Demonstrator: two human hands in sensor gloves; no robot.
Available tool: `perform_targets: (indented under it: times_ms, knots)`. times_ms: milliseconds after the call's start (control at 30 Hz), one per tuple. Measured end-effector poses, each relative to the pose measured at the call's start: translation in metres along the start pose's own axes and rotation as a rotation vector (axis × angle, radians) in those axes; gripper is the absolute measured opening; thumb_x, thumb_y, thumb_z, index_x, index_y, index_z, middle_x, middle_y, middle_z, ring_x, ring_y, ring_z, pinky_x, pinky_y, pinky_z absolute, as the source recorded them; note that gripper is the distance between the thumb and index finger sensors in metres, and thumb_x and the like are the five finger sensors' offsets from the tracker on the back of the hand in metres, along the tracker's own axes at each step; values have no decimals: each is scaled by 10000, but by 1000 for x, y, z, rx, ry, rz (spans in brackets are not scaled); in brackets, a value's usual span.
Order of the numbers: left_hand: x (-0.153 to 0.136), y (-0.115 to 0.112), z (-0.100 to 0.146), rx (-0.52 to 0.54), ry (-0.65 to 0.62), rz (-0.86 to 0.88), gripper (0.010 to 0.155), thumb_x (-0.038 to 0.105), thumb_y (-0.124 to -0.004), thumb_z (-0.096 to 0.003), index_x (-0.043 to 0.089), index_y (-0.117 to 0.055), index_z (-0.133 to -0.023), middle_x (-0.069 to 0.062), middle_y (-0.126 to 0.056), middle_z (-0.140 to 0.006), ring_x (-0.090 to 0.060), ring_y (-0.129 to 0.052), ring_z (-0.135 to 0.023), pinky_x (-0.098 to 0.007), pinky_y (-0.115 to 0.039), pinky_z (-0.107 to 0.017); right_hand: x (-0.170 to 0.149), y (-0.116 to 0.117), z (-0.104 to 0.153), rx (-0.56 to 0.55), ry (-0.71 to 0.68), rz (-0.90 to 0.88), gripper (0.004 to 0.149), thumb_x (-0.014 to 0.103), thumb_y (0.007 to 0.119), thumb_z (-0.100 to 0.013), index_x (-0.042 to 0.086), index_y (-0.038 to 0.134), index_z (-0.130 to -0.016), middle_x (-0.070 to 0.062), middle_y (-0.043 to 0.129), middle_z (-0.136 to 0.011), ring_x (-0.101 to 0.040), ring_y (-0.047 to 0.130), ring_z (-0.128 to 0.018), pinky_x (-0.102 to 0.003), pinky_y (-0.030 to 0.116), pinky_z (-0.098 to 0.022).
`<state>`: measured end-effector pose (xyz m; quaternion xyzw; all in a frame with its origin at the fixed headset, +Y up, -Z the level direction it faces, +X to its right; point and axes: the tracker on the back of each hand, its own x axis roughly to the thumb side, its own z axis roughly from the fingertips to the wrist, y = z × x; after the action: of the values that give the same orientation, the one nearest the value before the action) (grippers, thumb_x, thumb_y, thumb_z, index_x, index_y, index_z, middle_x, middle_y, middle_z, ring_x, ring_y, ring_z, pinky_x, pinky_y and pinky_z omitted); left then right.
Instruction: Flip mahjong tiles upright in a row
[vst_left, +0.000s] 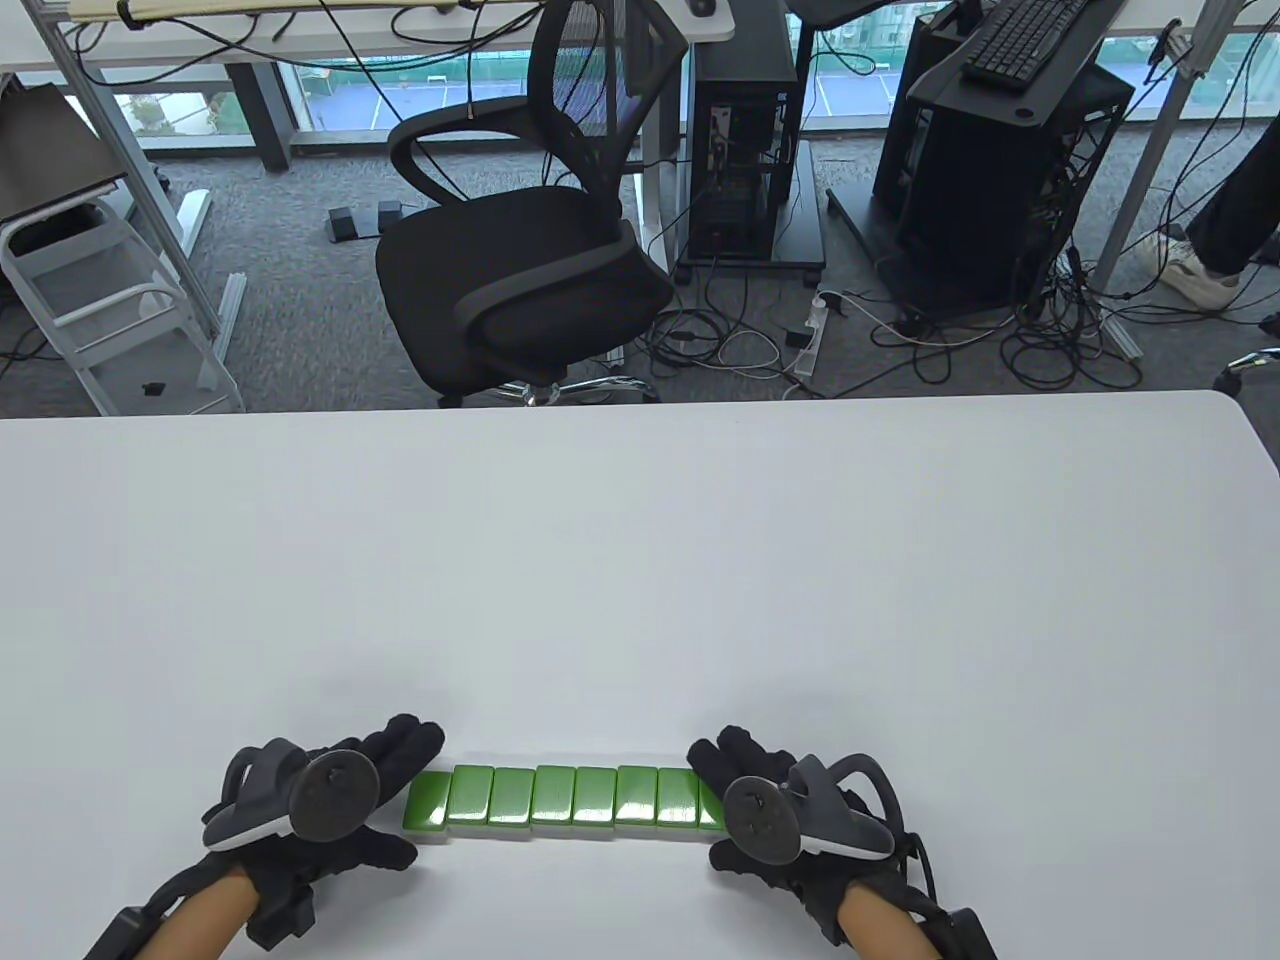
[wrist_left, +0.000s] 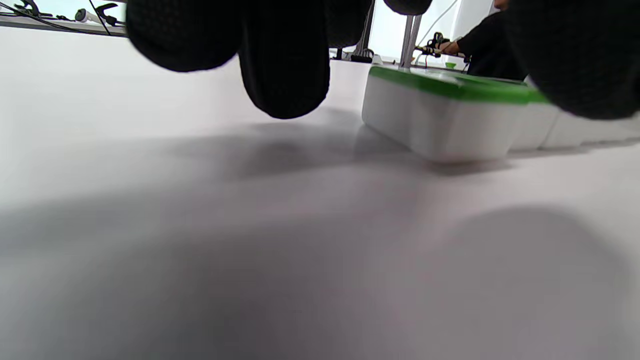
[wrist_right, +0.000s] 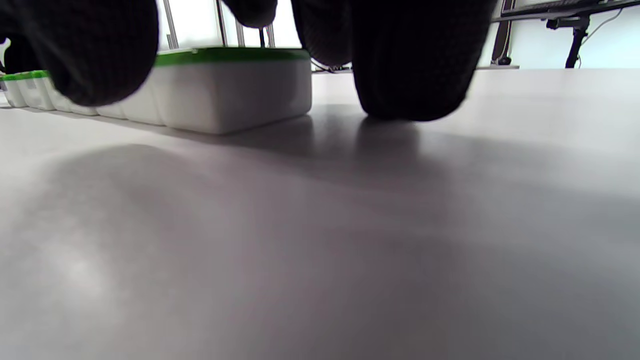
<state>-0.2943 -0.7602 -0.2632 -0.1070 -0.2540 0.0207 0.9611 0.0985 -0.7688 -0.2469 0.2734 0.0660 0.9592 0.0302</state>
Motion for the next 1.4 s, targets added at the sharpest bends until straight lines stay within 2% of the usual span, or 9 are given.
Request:
perform_targets:
  times_ms: [100,267,467,667,800,1000,1067,1167,1400]
  knots:
    - [3,-4,-5,38,-5,-30,965,617,-877,-199,378,-438,-1024,38,-578,-1116,-200,-963,-620,-330,-872,-366,3,3,-3,15,-4,-13,832,544,752,-396,260,335,-1057,-163,472,-1104,-441,762,-665,-302,817,-406]
    - [7,-11,-17,-23,-13,-29,920,591,-879,-242,391,-433,-1020,68,-622,-1090,-113,-965,-442,-242,-902,-297,12,8,-9,85,-4,19,789,556,688,-472,275,254,-1067,-137,407,-1120,-419,713,-598,-191,823,-398]
    - [6,-16,-35,-131,-65,58,872,587,-843,-351,428,-325,-1035,112,-478,-1137,-52,-898,-444,-204,-870,-329,10,10,-13,139,2,-63,747,516,665,-539,263,205,-1071,-115,339,-1130,-372,664,-538,-87,801,-408]
    - [3,-19,-39,-166,-103,112,855,601,-843,-396,448,-293,-1033,154,-439,-1139,-70,-860,-446,-215,-842,-324,6,13,-13,182,16,-164,740,491,684,-575,299,166,-1067,-36,243,-1155,-391,592,-552,-47,765,-451]
    - [2,-19,-39,-162,-117,149,823,600,-860,-416,449,-329,-1026,152,-474,-1128,-96,-871,-426,-231,-850,-304,0,13,-14,171,-1,-305,708,451,765,-579,330,258,-1059,-5,311,-1154,-415,572,-523,-73,795,-437]
    - [-18,-20,-52,-213,-104,451,753,611,-895,-358,478,-494,-982,176,-585,-1089,-86,-892,-317,-216,-852,-198,-32,12,-27,195,74,-651,659,494,883,-472,379,504,-999,17,530,-1129,-358,650,-487,-22,813,-307]
    - [-32,-24,-64,-298,-87,687,691,611,-880,-343,464,-585,-951,171,-617,-1070,-91,-895,-258,-222,-844,-144,-51,16,-40,295,98,-921,626,487,878,-458,342,568,-982,6,560,-1097,-352,681,-469,-30,797,-276]
    - [-43,-28,-76,-349,-29,831,622,630,-809,-349,467,-642,-925,219,-628,-1064,-84,-913,-249,-224,-853,-140,-65,22,-49,315,171,-1083,538,509,813,-466,346,636,-948,54,594,-1084,-333,702,-450,-19,787,-258]
    - [-49,-26,-84,-308,9,891,552,594,-728,-394,443,-689,-923,180,-623,-1088,-164,-951,-261,-285,-855,-153,-70,17,-59,254,189,-1093,454,450,713,-513,289,698,-937,-1,586,-1093,-397,703,-416,-91,782,-234]
